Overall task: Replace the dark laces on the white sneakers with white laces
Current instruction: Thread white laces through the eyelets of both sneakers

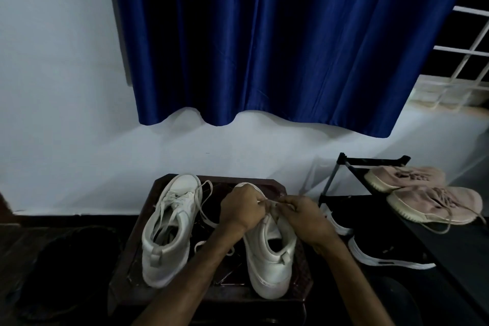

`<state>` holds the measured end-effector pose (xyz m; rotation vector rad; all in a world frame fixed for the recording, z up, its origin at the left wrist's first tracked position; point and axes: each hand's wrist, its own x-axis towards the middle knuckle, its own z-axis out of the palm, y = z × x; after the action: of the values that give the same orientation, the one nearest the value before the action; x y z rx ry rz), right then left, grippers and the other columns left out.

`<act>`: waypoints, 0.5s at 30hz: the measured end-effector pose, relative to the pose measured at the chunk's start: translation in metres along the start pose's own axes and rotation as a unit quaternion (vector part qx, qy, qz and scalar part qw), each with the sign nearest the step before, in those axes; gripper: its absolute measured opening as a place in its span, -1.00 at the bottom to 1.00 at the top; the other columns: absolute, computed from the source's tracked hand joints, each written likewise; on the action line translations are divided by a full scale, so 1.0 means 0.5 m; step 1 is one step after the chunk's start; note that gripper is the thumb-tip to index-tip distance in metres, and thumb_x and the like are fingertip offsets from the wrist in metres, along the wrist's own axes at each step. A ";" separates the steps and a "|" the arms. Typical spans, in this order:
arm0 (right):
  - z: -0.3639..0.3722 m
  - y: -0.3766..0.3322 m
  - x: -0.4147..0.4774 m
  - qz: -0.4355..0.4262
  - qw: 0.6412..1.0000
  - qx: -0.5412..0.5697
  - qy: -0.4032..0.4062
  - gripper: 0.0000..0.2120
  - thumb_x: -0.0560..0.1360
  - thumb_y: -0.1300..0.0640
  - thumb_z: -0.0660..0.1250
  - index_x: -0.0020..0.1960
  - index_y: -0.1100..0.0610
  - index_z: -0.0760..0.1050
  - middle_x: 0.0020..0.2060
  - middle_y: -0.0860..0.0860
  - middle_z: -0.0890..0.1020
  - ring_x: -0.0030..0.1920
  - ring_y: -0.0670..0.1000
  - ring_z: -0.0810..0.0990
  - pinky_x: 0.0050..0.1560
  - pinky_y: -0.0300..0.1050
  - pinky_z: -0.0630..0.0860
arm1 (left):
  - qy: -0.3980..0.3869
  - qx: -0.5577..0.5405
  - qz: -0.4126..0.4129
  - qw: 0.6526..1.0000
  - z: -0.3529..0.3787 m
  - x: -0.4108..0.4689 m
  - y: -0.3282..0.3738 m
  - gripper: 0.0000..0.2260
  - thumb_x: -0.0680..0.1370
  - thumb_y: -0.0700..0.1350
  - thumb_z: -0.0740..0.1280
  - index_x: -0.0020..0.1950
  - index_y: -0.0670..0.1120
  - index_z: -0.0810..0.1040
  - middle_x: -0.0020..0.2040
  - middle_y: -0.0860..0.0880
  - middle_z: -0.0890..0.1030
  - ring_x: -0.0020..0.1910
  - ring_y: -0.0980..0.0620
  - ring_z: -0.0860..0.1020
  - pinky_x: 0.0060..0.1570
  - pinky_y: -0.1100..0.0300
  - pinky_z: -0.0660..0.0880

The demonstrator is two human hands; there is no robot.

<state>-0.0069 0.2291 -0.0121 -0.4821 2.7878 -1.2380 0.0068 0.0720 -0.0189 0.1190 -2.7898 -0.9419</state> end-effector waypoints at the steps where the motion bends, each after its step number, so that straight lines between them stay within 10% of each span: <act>1: 0.002 -0.002 0.000 0.002 1.000 -0.001 0.000 -0.84 0.54 0.15 0.33 -0.01 0.09 0.69 -0.16 0.04 0.72 -0.10 -0.07 0.66 -0.02 -0.10 0.55 | 0.005 0.006 0.006 1.000 0.001 0.000 0.004 -0.84 0.49 0.00 0.35 -0.06 0.03 0.72 -0.06 -0.02 0.68 0.02 -0.06 0.61 -0.12 0.18 0.49; 6: 0.003 -0.019 -0.008 0.107 0.986 0.132 0.001 -0.57 0.59 -0.11 0.23 -0.15 0.21 0.66 -0.26 0.09 0.70 -0.19 -0.04 0.66 -0.07 -0.01 0.58 | -0.060 -0.003 0.038 0.997 -0.018 0.023 -0.009 -0.89 0.44 -0.06 0.40 -0.12 0.08 0.72 -0.13 0.06 0.70 -0.07 0.06 0.64 -0.10 0.23 0.53; 9: 0.034 -0.027 -0.018 0.176 0.924 0.338 0.014 -0.72 0.62 0.09 0.24 -0.12 0.26 0.58 -0.24 0.14 0.66 -0.31 -0.01 0.64 -0.26 -0.07 0.61 | -0.139 -0.005 0.092 0.986 -0.041 0.044 -0.031 -0.88 0.47 0.00 0.44 -0.04 0.04 0.72 -0.09 0.05 0.70 -0.04 0.09 0.61 0.01 0.18 0.51; 15: 0.109 -0.008 -0.018 0.121 0.956 0.206 0.172 -0.85 0.48 0.18 0.43 -0.22 0.18 0.52 -0.36 0.02 0.63 -0.45 -0.20 0.53 -0.38 -0.25 0.47 | -0.241 0.012 0.101 0.965 -0.070 0.052 -0.018 -0.71 0.62 -0.03 0.26 -0.19 -0.14 0.61 -0.16 -0.10 0.57 -0.05 -0.07 0.54 0.00 0.10 0.43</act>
<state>0.0123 0.1906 -0.0468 0.1126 2.6058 -1.9225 -0.0113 0.0405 0.0071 -0.4445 -3.1629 -0.9927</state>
